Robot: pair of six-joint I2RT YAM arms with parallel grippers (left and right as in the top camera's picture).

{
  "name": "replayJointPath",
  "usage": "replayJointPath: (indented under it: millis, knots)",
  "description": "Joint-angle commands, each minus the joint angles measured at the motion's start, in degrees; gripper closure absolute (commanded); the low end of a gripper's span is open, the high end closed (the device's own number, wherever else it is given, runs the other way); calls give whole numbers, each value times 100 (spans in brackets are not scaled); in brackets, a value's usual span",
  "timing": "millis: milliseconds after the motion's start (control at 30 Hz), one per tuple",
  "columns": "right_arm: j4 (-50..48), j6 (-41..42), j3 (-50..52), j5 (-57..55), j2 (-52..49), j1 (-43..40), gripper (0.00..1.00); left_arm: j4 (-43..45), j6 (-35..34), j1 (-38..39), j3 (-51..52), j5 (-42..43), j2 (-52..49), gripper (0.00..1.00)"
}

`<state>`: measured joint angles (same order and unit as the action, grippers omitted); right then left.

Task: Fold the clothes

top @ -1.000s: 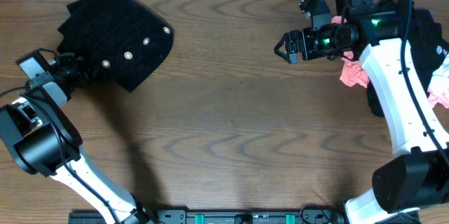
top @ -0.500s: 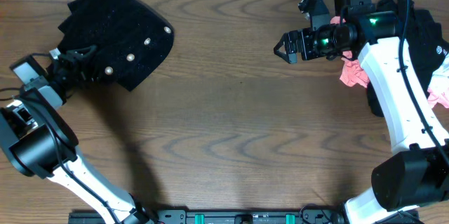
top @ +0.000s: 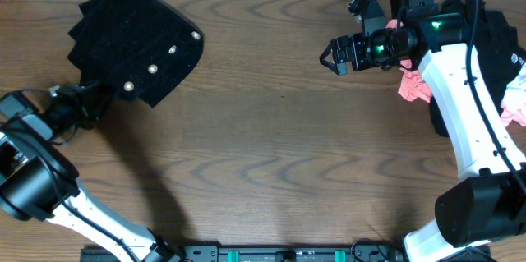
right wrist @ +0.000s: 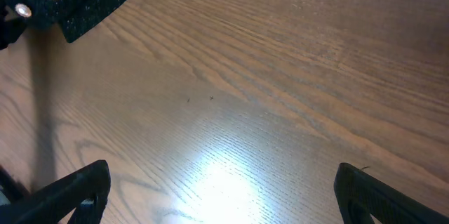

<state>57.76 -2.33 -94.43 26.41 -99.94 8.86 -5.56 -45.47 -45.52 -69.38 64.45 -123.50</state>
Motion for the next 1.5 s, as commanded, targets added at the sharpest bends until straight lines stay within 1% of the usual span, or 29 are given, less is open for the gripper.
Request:
replayJointPath:
  millis: [0,200,267,300,333,400,433,467,500,633,733,833,967,1200,1300,1400,1467]
  knots:
    - [-13,-33,4,81,-39,57,1,-195,673,-205,42,-525,595,51]
    - [-81,-52,4,83,-42,59,1,-210,1451,-140,42,-776,1628,50]
    - [-85,-52,4,83,-42,59,1,-240,1963,33,42,-968,2022,50]
    - [-85,-52,4,83,-42,59,1,-308,2236,153,42,-1134,2205,46]
    - [-87,-52,4,83,-42,59,1,-391,2514,293,42,-1392,2371,46]
    - [-96,-52,4,85,-42,59,1,-597,3152,708,42,-2127,2699,46]
    - [-94,-55,4,85,-42,59,1,-662,3353,892,42,-2437,2785,47]
    - [-94,-52,4,85,-42,59,1,-734,3657,1211,42,-2964,2870,47]
    - [-92,-52,4,87,-42,59,1,-767,3851,1427,42,-3303,2889,47]
    - [-92,-55,4,105,-42,96,1,-809,4664,2511,44,-5206,2750,47]
    - [-72,-59,4,105,-42,96,1,-634,4892,3025,44,-6485,2520,47]
    - [-28,-74,7,107,-42,96,1,-326,4896,3152,44,-7394,2269,47]
    - [55,-249,17,105,-42,96,1,-92,5128,3021,44,-7525,2037,47]
    - [83,-376,50,103,-48,96,1,26,5171,2857,44,-7499,1620,43]
    - [70,-376,50,103,-48,96,1,-129,5213,2861,44,-7394,1432,43]
    - [68,-378,50,101,-48,96,1,-487,5182,2861,44,-7394,1320,44]
    - [55,-378,50,101,-48,96,1,-824,4986,2861,44,-7394,1300,50]
